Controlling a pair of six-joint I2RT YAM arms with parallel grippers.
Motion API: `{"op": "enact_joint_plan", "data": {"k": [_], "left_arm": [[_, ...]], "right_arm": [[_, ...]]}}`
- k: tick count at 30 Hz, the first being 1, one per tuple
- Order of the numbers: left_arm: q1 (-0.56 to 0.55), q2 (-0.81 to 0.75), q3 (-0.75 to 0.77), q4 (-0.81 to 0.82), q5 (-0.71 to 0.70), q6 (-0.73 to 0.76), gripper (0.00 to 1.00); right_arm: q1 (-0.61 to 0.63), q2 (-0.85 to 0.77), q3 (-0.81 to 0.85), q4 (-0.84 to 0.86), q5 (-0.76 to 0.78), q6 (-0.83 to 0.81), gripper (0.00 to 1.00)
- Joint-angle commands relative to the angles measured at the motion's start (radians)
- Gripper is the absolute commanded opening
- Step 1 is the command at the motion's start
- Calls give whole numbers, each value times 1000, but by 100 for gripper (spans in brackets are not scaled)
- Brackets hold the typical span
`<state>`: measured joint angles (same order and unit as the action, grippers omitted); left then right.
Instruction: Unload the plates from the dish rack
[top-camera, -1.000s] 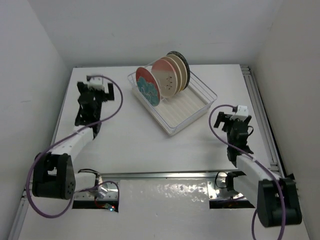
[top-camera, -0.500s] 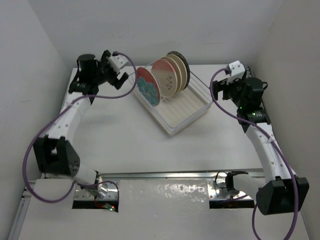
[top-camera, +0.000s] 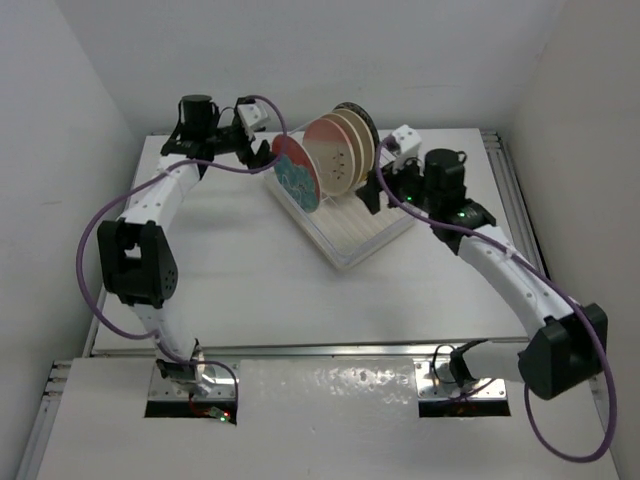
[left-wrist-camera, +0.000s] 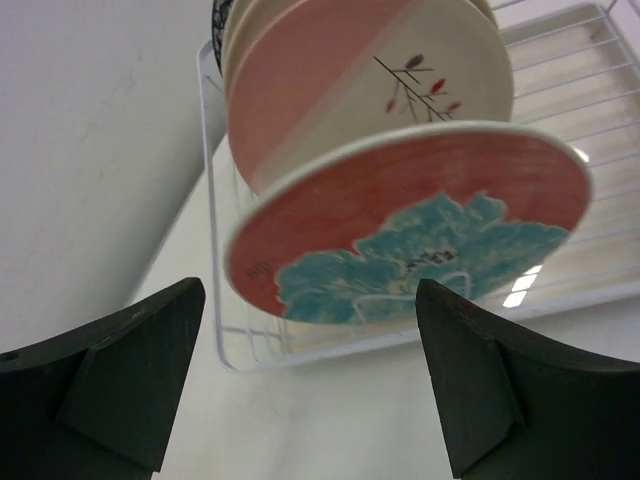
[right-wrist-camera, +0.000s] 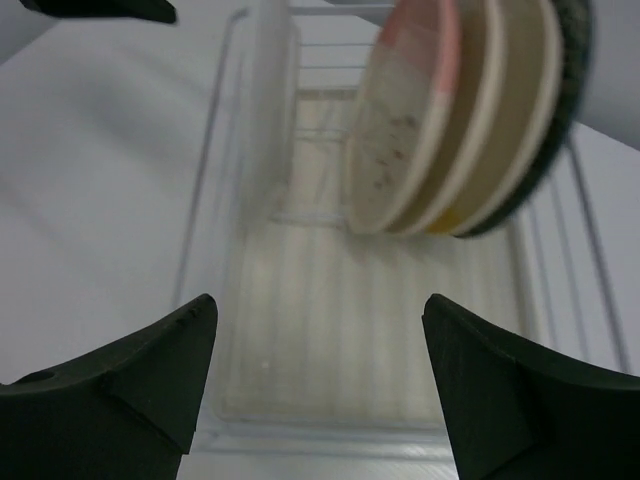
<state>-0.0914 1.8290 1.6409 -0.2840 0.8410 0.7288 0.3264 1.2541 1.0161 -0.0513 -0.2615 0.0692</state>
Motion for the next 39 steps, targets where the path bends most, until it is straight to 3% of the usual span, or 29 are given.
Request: {"op": "enact_joint_plan", "data": {"k": [1,8,12,18,22,25,29,39], "left_arm": [[5,-184,-125,94,23,-54,85],[5,-332,-268,143,-193,-235,90],[7,-433,-341,141,-276,-264,92],[7,-551,-476,187,-388,-324,94],[7,-574,-548,206,-514,-403,92],[7,-591,-588,206,-551,-437,90],[7,-605,-610,203,-550,-479,89],[7,-620,-616,209,-594,-525,91]], "right_arm": [[118,108,94,100,97,101,82],[212,374,281,163,165,187,81],[218,500,397,197,176,244,75],[255,628,469,235,218,204,64],[260,683,493,252,258,202,49],[263,718,561,214,278,184,24],[270,697,575,205,275,166,0],[280,533,550,304,346,196,0]]}}
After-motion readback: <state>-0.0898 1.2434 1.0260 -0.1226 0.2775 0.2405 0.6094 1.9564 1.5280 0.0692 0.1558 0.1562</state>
